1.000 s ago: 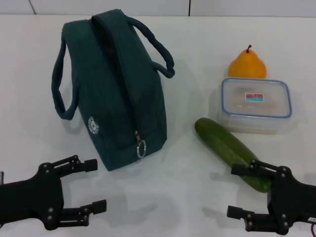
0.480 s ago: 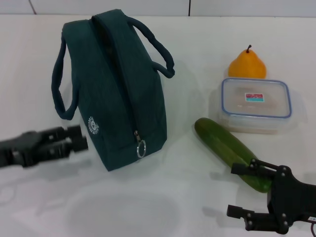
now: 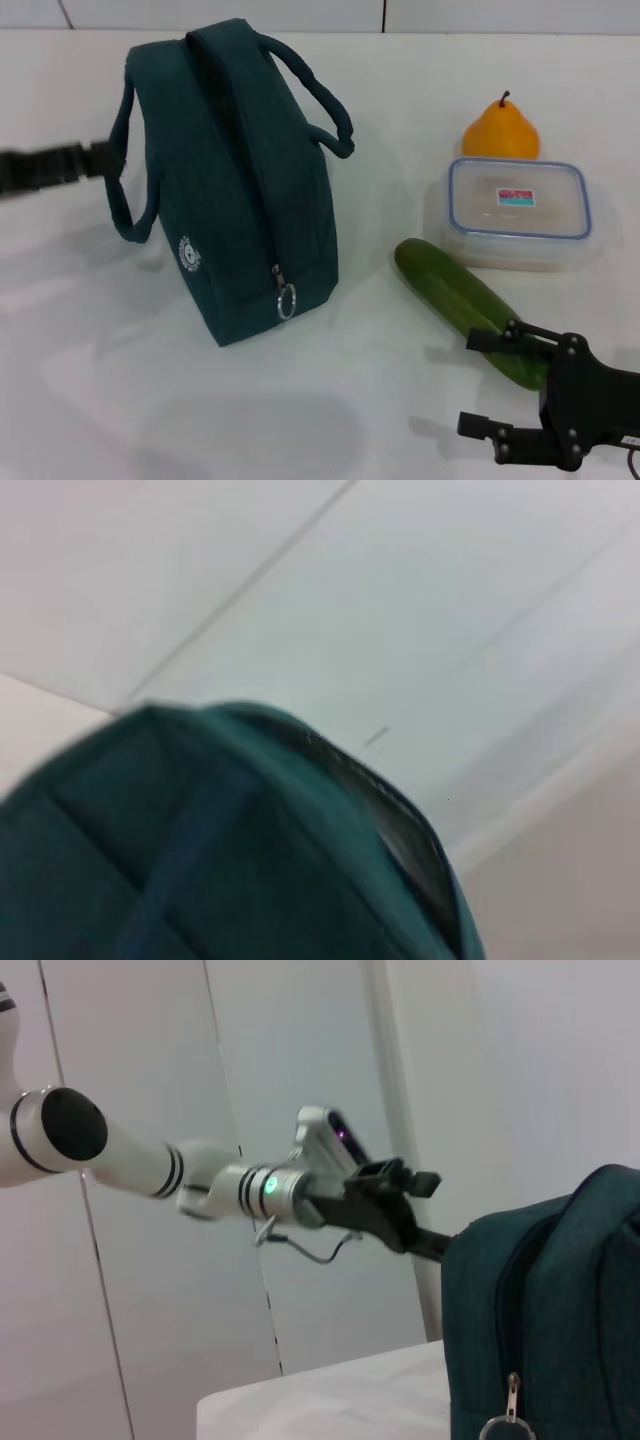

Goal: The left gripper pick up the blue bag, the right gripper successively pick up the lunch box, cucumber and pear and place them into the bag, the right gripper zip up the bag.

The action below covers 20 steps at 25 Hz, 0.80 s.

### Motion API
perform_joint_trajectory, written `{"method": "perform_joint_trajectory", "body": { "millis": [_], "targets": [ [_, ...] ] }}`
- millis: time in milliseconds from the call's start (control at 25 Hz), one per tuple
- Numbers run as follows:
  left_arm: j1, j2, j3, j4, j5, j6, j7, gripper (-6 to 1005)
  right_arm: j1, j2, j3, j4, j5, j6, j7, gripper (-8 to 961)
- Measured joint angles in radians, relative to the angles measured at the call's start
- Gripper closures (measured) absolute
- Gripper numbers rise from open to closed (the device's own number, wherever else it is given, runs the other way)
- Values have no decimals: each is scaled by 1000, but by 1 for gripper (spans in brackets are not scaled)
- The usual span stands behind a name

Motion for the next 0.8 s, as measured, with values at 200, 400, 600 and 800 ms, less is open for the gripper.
{"method": "perform_joint_trajectory", "body": {
  "millis": [200,400,600,800],
  "targets": [
    [-59,1,11,187,37,-58,-210,127,0,0,2,0,0,2,1,139],
    [-148,-8,86,351,214,-88,-403,128,2,0,3,0,5,2,1,139],
    [-217,-11,155,380,331,-90,-511,128,3,0,3,0,20,9,1,139],
    [-249,-8,197,381,383,-90,-574,129,3,0,-1,-1,27,29,2,139]
  ]
}}
